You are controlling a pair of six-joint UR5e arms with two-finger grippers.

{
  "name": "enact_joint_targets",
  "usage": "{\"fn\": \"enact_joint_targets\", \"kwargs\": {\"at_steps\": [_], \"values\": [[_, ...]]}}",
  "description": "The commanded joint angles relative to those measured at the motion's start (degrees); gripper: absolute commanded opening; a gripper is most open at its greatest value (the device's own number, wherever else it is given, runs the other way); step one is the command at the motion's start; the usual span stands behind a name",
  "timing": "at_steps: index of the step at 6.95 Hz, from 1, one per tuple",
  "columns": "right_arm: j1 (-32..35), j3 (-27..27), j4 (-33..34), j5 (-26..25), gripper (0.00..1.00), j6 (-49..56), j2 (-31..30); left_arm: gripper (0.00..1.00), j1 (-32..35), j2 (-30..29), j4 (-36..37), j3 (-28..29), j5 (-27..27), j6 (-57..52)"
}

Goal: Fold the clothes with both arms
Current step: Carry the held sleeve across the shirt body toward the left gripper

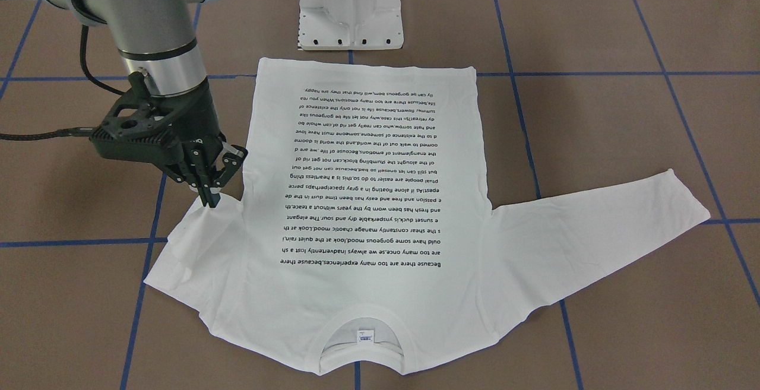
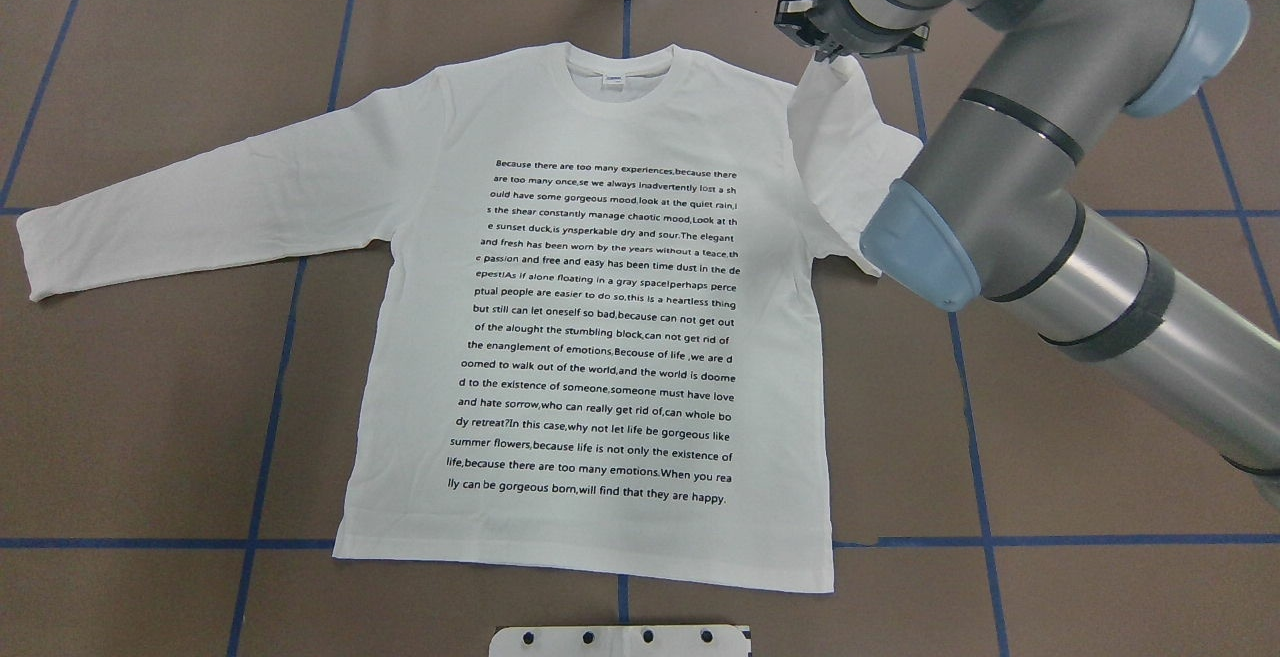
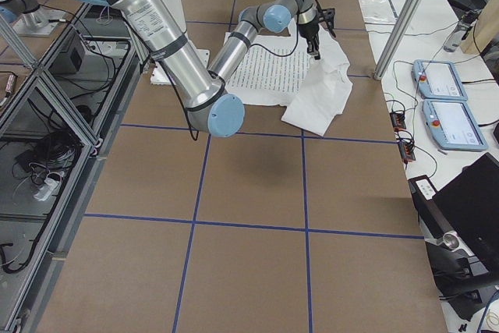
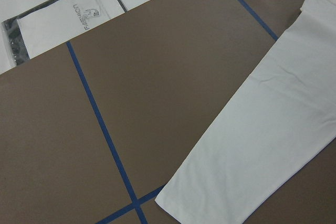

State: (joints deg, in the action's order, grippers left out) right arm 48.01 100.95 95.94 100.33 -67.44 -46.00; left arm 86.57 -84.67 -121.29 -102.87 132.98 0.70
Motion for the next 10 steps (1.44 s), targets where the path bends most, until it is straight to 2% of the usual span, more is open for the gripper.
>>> {"fn": "enact_joint_targets", "kwargs": {"at_steps": [1,3,4,5,7,8,9,10], "values": [[-3.95,-10.03,-1.62,-4.93,0.0,-1.2,11.59,1.0,0.0,0.03,0.0,0.12,0.0,0.0],[-9.05,-21.0,-12.31,-10.56,0.0,-3.75,16.7,1.0,0.0,0.03,0.0,0.47,0.0,0.09],[-11.51,-25.93,-13.05,-13.9,0.0,-4.45,19.86,1.0,0.0,0.03,0.0,0.47,-0.09,0.09],[-14.06,-28.42,-13.15,-16.98,0.0,-4.89,21.2,1.0,0.0,0.03,0.0,0.47,0.0,0.09],[-17.5,-29.93,-13.24,-19.55,0.0,-4.99,23.13,1.0,0.0,-0.05,0.0,1.17,0.0,0.09],[-18.56,-33.94,-13.15,-20.34,0.0,-5.07,26.37,1.0,0.0,0.03,0.0,1.26,0.0,0.09],[-21.09,-35.2,-13.67,-23.83,0.0,-5.16,26.66,1.0,0.0,0.03,0.0,1.44,0.0,0.09],[-22.77,-35.3,-15.94,-24.47,0.0,-5.16,26.66,1.0,0.0,0.03,0.0,1.87,0.0,0.09]]}}
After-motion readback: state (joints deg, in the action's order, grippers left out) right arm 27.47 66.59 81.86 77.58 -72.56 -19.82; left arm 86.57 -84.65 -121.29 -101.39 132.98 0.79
